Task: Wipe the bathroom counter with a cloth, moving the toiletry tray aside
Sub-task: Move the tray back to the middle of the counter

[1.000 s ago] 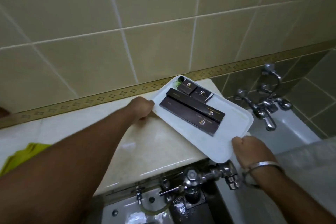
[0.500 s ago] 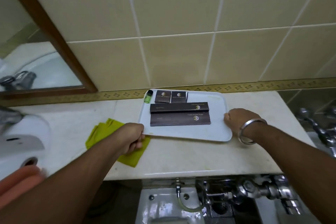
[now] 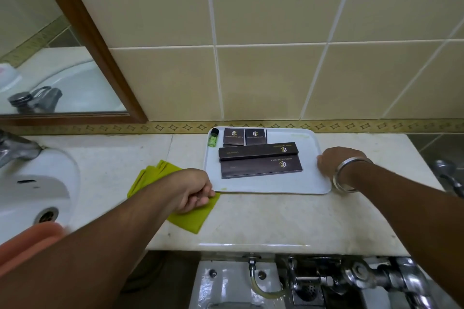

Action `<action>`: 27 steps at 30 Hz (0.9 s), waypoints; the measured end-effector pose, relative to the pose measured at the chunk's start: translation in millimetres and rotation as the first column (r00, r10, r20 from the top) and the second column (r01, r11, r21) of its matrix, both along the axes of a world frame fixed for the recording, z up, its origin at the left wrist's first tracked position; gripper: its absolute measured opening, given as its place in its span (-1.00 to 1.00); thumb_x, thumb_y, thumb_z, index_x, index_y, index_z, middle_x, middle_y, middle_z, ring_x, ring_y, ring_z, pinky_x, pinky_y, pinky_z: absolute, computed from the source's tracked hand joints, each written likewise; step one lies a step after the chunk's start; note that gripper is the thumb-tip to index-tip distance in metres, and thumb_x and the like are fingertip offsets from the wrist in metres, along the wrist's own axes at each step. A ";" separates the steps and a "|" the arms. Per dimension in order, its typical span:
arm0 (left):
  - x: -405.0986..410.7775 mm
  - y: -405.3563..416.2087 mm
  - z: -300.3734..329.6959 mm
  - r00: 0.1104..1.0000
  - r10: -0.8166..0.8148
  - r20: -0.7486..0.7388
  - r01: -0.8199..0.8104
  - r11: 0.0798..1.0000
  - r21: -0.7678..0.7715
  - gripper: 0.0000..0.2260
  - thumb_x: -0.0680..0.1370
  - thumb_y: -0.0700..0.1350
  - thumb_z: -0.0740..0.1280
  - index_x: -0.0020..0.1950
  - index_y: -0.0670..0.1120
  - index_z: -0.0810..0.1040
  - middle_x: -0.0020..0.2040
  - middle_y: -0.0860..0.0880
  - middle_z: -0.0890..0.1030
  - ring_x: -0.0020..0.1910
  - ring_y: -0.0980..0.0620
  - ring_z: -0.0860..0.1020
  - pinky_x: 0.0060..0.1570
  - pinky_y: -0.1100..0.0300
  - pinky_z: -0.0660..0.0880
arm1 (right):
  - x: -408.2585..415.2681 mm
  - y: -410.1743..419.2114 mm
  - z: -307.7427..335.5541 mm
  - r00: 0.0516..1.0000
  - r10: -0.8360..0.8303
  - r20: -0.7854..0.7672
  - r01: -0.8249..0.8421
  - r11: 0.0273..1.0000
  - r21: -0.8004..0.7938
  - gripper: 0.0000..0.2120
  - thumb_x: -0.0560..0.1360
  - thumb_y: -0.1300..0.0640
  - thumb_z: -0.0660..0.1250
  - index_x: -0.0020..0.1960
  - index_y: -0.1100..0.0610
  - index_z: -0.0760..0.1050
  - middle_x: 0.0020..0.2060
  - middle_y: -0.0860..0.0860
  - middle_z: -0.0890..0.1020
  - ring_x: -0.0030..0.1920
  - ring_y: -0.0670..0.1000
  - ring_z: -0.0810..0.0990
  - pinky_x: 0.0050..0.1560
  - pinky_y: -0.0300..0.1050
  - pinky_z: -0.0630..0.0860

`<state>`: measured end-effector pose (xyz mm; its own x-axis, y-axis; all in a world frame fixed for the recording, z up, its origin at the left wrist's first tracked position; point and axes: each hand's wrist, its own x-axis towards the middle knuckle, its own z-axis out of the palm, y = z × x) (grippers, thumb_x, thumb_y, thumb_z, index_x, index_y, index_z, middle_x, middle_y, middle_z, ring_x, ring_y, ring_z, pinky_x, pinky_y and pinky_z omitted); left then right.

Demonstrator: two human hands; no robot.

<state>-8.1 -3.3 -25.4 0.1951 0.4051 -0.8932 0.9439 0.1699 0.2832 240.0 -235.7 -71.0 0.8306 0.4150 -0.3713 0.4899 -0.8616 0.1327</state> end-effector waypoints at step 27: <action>-95.0 111.3 -23.3 0.902 -0.417 -0.111 0.371 0.619 0.692 -0.45 0.34 0.35 0.46 -0.11 -0.09 0.41 0.04 -0.14 0.58 -0.01 -0.12 0.55 -0.16 0.09 0.46 | -236.6 139.4 24.4 0.921 0.366 -0.132 -0.289 0.872 0.395 -0.67 0.51 -0.13 0.21 0.09 0.09 0.49 0.04 0.12 0.61 0.06 0.19 0.59 0.00 -0.01 0.49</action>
<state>-103.1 108.0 -48.7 0.5231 0.7636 -0.3785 0.8521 -0.4772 0.2150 3.4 -96.3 -46.6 0.5486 0.7864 -0.2838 0.7352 -0.6154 -0.2842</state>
